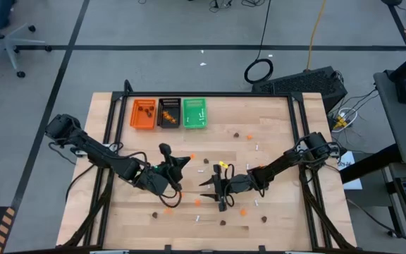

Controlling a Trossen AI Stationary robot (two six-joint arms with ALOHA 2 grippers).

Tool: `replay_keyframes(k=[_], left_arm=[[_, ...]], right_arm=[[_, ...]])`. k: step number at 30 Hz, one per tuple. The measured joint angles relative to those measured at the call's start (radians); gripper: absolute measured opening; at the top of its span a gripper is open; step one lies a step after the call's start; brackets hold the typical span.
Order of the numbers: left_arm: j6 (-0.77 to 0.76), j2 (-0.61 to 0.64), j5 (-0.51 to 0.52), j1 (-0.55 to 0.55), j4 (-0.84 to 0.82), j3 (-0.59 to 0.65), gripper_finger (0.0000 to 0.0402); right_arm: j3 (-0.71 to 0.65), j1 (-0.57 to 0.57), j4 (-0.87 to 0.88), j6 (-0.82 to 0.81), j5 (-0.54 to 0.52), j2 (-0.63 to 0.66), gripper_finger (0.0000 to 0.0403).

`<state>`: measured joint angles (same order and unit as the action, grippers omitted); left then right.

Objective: Sort Halloween decoration
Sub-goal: Put the orange spider toy into the black bin

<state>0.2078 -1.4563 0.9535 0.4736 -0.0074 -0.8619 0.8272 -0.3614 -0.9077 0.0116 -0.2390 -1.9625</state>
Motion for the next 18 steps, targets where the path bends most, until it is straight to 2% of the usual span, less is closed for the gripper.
replay_keyframes(k=[5,11,14,18], left_arm=[[-0.371,0.0,-0.014,0.0,0.0,0.0,0.0],[-0.718,0.0,-0.056,0.0,0.0,0.0,0.0],[-0.806,0.0,-0.075,0.0,-0.001,0.0,0.0],[-0.801,0.0,-0.087,0.0,0.0,0.0,0.0]], right_arm=[[0.0,0.0,0.0,0.0,0.0,0.0,0.016],[0.0,0.0,-0.003,-0.001,0.0,0.0,0.016],[0.0,0.0,-0.008,-0.008,0.0,0.0,0.016],[0.0,0.0,-0.008,-0.026,0.0,0.0,0.016]])
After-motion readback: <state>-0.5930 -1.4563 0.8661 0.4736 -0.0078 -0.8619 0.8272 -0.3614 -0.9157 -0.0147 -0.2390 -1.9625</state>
